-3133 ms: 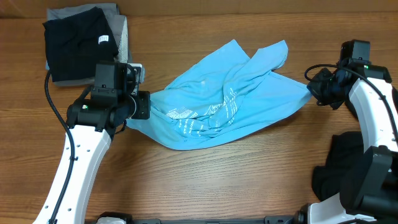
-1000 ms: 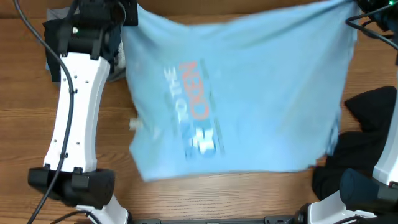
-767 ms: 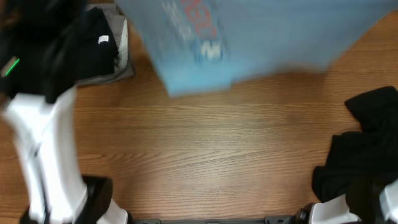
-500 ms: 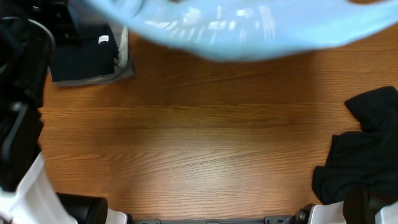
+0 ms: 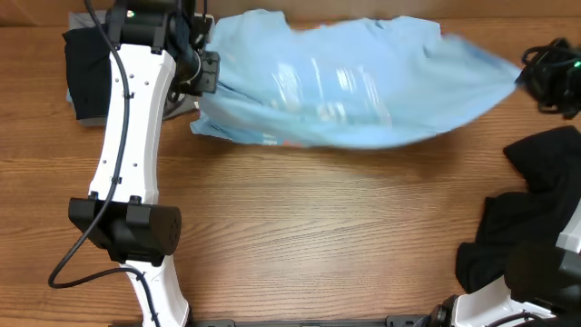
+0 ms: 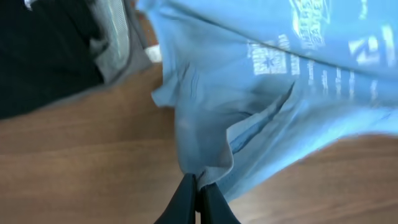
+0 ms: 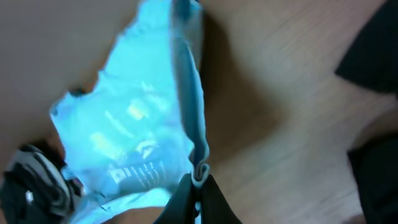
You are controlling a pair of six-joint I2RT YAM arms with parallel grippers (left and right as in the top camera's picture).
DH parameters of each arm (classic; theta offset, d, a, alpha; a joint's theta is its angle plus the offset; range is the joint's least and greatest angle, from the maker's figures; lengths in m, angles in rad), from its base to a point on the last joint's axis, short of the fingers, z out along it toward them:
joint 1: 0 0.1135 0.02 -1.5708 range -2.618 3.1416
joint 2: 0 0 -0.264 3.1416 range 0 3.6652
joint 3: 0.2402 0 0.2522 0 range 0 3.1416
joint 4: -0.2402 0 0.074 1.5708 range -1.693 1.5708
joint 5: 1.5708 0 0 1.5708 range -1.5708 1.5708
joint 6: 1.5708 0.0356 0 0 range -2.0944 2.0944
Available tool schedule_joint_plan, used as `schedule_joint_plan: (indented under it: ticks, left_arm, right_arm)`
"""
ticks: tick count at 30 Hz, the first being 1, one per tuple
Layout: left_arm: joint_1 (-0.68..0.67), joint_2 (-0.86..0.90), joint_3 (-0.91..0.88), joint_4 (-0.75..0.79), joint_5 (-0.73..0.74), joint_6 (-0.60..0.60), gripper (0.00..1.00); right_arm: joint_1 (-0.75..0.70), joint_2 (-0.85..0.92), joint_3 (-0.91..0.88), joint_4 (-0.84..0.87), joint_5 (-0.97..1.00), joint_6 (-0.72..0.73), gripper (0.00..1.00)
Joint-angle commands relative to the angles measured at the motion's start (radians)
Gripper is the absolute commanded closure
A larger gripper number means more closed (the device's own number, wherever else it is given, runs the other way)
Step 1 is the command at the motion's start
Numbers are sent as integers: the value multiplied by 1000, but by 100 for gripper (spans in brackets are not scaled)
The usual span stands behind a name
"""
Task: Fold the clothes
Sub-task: 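Lift the shirt with both grippers and swing it up and over, then lower the blue T-shirt flat onto the table with both grippers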
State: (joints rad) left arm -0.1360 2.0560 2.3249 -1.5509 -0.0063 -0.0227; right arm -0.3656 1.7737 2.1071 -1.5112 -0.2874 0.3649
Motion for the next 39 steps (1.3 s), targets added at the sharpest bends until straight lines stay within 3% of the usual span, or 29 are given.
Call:
schedule_joint_plan:
  ticks: [1, 6, 14, 21, 27, 35, 39]
  left_arm:
    - [0, -67, 10, -33, 5, -41, 96]
    - [0, -122, 10, -138, -78, -90, 96]
    - [0, -297, -114, -139, -71, -113, 96]
    - [0, -421, -374, -131, -33, -136, 96]
    - [-5, -495, -641, -14, 85, -135, 96]
    - [-35, -600, -887, 64, 105, -151, 96]
    - [-35, -664, -948, 98, 105, -185, 96]
  right_arm:
    - [3, -34, -100, 13, 5, -26, 96]
    - [3, -37, -186, 19, 33, -25, 96]
    - [3, -42, -266, 34, 70, -21, 96]
    - [3, -94, -402, 92, 113, 23, 96]
    - [3, -201, -556, 145, 118, 48, 96]
    - [-3, -342, -590, 64, 390, 240, 96]
    - [-7, -390, -590, 15, 418, 257, 96]
